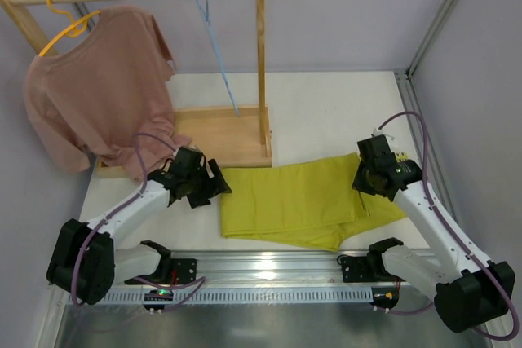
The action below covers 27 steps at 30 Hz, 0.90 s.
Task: Place the trousers on the hanger
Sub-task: Fold the trousers
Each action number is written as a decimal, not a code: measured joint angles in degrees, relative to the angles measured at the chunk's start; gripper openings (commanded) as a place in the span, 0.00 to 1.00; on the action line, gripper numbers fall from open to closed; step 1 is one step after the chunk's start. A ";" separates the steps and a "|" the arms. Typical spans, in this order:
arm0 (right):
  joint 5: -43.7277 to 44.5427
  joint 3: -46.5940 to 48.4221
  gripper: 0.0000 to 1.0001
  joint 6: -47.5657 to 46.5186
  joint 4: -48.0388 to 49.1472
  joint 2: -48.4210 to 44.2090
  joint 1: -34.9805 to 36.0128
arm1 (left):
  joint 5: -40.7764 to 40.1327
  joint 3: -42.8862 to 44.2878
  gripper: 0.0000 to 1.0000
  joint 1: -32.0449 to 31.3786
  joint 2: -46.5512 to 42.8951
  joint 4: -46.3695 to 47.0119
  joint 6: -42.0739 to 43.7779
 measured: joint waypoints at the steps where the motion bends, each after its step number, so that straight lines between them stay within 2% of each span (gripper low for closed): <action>1: -0.33 -0.70 0.04 -0.04 0.61 -0.09 -0.02 | 0.02 -0.35 0.77 -0.31 0.68 1.03 -0.35; 3: -0.94 -2.21 0.04 -0.20 1.60 -0.11 -0.07 | 0.50 -0.81 0.73 -0.74 2.69 2.80 -1.38; 5: -1.42 -3.23 0.04 -0.20 2.62 -0.11 -0.07 | 1.01 -0.92 0.60 -1.11 5.68 4.46 -2.21; 6: -1.70 -3.67 0.04 -0.20 3.17 -0.11 -0.07 | 1.09 -0.92 0.50 -1.29 7.10 4.98 -2.67; 7: -1.95 -4.02 0.04 -0.20 3.65 -0.11 -0.07 | 1.03 -0.87 0.25 -1.46 8.39 5.05 -3.13; 8: -2.32 -4.28 0.04 -0.17 4.04 -0.11 -0.07 | 0.79 -0.81 0.17 -1.55 9.22 4.68 -3.69; 10: -3.28 -4.94 0.04 -0.15 5.31 -0.11 -0.07 | -0.94 -0.15 0.03 -1.75 9.97 2.80 -4.22; 12: -4.74 -5.97 0.04 0.17 7.04 -0.11 -0.07 | -3.72 1.97 0.00 -2.01 9.97 -0.90 -4.37; 17: -10.75 -13.84 0.04 3.34 16.85 -0.04 0.87 | -13.90 10.95 0.00 -2.16 10.34 -12.87 -3.78; 20: -10.99 -16.20 0.04 6.47 20.33 1.86 4.66 | -19.23 15.63 0.01 -0.68 12.31 -18.38 -2.47; 21: -10.99 -16.22 0.04 7.34 21.24 2.64 5.97 | -20.68 16.44 0.09 0.42 13.22 -19.43 -2.12; 23: -10.51 -16.15 0.04 9.27 23.39 4.48 8.96 | -22.34 16.55 0.33 2.75 14.19 -20.52 -0.96; 24: -10.12 -15.96 0.04 9.97 24.00 5.42 10.10 | -23.65 16.22 0.56 3.98 14.36 -21.51 -0.46; 25: -9.62 -15.52 0.04 10.84 24.61 6.71 11.43 | -24.68 15.82 0.64 4.90 14.23 -22.25 0.11; 27: -8.68 -14.14 0.04 11.43 24.48 8.66 12.83 | -26.08 15.15 0.73 6.10 13.49 -23.50 0.44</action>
